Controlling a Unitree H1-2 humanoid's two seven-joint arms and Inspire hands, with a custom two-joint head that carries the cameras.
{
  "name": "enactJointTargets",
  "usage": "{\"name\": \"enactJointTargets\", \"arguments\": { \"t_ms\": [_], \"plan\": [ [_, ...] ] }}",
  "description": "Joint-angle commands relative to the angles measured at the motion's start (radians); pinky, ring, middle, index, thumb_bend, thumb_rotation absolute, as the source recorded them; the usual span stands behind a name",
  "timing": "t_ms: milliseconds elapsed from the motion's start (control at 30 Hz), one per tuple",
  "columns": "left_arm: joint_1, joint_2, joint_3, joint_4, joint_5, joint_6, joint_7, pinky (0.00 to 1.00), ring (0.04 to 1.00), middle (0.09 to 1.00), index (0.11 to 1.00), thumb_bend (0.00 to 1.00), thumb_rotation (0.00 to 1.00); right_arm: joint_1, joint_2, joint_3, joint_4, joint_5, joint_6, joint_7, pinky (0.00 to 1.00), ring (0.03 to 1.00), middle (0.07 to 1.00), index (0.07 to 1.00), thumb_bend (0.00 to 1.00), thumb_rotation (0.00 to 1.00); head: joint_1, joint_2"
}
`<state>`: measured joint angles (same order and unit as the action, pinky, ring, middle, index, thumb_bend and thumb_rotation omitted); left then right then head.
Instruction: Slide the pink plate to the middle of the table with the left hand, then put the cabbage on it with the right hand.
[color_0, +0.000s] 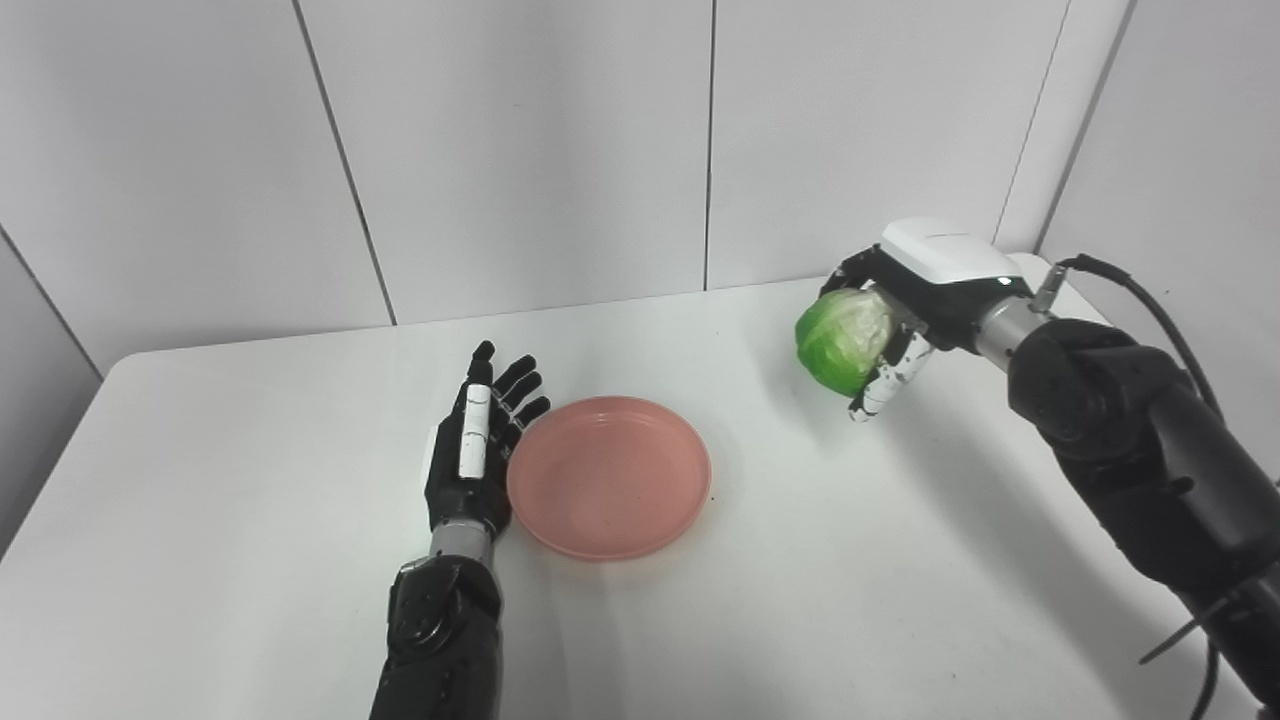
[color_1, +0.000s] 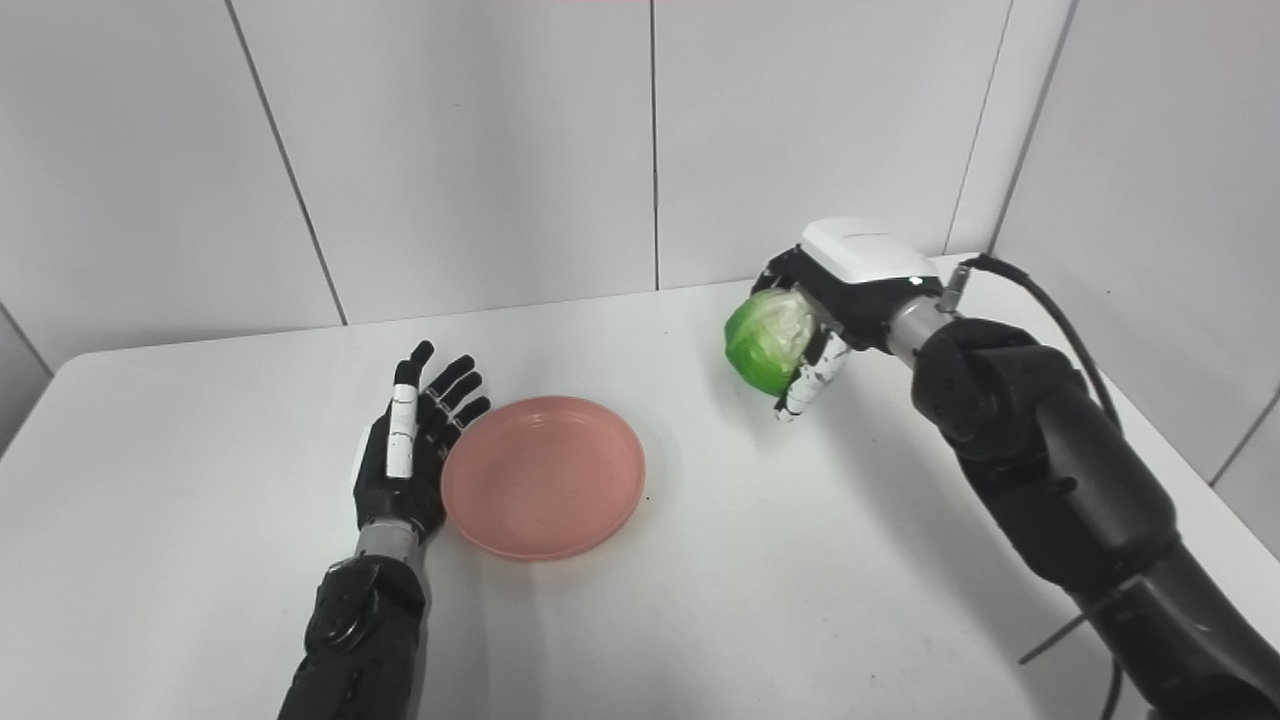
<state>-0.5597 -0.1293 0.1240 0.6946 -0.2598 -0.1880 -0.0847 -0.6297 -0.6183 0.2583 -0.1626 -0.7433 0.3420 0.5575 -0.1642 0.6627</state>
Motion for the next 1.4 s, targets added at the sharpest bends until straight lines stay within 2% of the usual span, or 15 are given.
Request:
{"name": "enactJointTargets", "arguments": {
  "t_ms": [0,233,400,767,933,1100,1367],
  "plan": [
    [0.018,-0.029,-0.005,0.055,0.007,0.004,0.014,0.75,0.819,0.797,0.927,0.89,0.75,-0.086,0.015,-0.003,-0.038,-0.015,-0.037,-0.026,0.37,0.454,0.486,0.491,0.53,0.01,0.016,-0.004],
    [0.005,-0.039,-0.007,0.088,0.032,-0.029,0.04,0.72,0.825,0.793,0.923,0.89,0.77,-0.144,0.116,0.033,-0.045,-0.031,-0.016,-0.012,0.38,0.461,0.496,0.482,0.53,0.01,0.068,-0.014],
    [0.011,-0.049,-0.003,0.089,0.025,-0.04,0.031,0.73,0.831,0.799,0.932,0.88,0.76,-0.163,0.208,0.071,-0.027,-0.041,-0.02,-0.026,0.39,0.467,0.494,0.486,0.53,0.01,0.112,-0.022],
    [-0.001,-0.069,-0.003,0.138,0.03,-0.088,0.045,0.72,0.823,0.802,0.929,0.86,0.77,-0.171,0.306,0.151,0.064,-0.067,-0.061,-0.061,0.38,0.464,0.495,0.485,0.53,0.01,0.135,-0.024],
    [0.002,-0.075,0.002,0.135,0.02,-0.087,0.042,0.73,0.827,0.802,0.935,0.84,0.76,-0.179,0.317,0.188,0.117,-0.089,-0.087,-0.062,0.39,0.48,0.506,0.477,0.53,0.01,0.137,-0.02],
    [0.005,-0.069,-0.003,0.138,0.031,-0.102,0.042,0.73,0.835,0.801,0.937,0.83,0.79,-0.171,0.303,0.228,0.165,-0.133,-0.146,-0.084,0.43,0.516,0.514,0.47,0.53,0.01,0.138,-0.017],
    [0.011,-0.066,0.0,0.126,0.023,-0.088,0.038,0.73,0.837,0.809,0.936,0.87,0.77,-0.14,0.289,0.259,0.218,-0.194,-0.209,-0.115,0.39,0.491,0.513,0.47,0.53,0.01,0.133,-0.012]
  ]
}}
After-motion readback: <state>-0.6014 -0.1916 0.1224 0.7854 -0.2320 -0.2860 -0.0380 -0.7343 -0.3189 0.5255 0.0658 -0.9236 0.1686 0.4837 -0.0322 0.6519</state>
